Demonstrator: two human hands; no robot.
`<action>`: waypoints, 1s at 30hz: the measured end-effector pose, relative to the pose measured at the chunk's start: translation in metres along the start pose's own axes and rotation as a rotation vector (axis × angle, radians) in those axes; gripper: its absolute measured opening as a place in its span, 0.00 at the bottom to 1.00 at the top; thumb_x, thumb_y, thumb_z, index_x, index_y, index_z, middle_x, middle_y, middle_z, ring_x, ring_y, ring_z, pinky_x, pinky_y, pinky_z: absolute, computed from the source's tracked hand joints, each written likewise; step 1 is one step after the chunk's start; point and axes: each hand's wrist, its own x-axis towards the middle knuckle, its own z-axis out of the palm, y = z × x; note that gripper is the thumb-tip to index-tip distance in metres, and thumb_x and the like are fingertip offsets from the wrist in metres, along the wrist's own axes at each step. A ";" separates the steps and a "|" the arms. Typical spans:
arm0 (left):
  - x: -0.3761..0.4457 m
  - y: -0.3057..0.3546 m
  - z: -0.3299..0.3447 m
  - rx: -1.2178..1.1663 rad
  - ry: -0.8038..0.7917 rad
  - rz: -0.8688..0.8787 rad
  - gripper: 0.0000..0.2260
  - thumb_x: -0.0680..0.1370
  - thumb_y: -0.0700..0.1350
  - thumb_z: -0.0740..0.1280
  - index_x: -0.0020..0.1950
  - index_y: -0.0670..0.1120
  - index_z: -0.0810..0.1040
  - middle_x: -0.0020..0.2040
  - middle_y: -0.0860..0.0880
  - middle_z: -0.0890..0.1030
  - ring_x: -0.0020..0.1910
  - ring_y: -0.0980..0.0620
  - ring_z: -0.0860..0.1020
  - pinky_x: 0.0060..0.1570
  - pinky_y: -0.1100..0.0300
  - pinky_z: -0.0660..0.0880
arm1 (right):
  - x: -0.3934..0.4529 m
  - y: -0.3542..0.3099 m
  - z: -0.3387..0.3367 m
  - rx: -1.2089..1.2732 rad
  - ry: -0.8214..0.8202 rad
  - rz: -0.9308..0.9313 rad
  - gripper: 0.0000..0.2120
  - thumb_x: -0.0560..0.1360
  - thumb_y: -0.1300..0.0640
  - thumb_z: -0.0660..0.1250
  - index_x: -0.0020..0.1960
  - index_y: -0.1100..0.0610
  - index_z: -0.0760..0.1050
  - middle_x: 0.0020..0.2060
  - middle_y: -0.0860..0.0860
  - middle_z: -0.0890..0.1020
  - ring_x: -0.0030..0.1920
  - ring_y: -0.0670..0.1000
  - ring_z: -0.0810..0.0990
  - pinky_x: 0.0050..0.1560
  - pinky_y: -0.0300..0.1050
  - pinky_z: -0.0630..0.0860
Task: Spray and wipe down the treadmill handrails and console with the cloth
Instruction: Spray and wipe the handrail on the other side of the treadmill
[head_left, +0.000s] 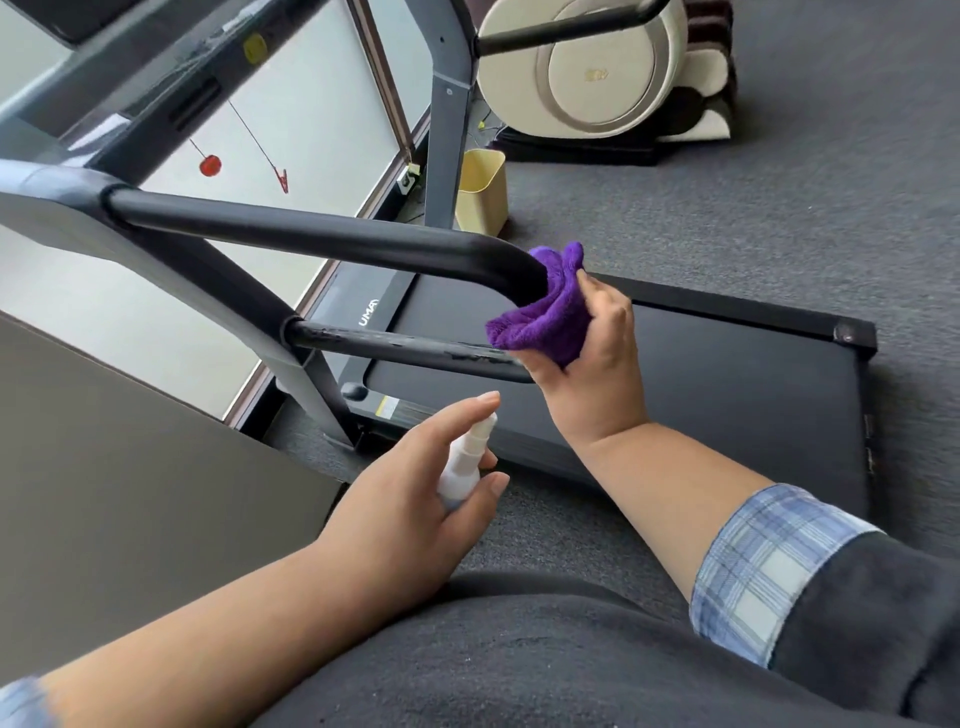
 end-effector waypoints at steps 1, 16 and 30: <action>0.001 0.001 0.001 0.004 -0.007 0.002 0.26 0.75 0.55 0.65 0.70 0.70 0.59 0.50 0.63 0.77 0.47 0.62 0.78 0.48 0.72 0.70 | -0.004 0.004 -0.002 0.009 -0.014 0.022 0.42 0.68 0.48 0.80 0.72 0.65 0.65 0.64 0.62 0.72 0.67 0.54 0.71 0.70 0.41 0.66; 0.003 0.003 -0.015 0.015 0.044 0.019 0.25 0.74 0.58 0.64 0.69 0.72 0.59 0.49 0.65 0.77 0.48 0.64 0.77 0.50 0.74 0.69 | -0.034 0.015 -0.029 0.073 -0.176 0.347 0.33 0.69 0.44 0.77 0.69 0.48 0.68 0.61 0.48 0.75 0.60 0.44 0.74 0.63 0.37 0.71; -0.001 -0.036 -0.035 -0.097 0.110 0.036 0.27 0.75 0.55 0.65 0.69 0.73 0.58 0.51 0.62 0.78 0.48 0.61 0.79 0.50 0.73 0.70 | 0.079 -0.105 0.002 -0.299 -0.251 -0.060 0.36 0.70 0.35 0.72 0.71 0.51 0.69 0.65 0.51 0.76 0.63 0.52 0.75 0.59 0.43 0.69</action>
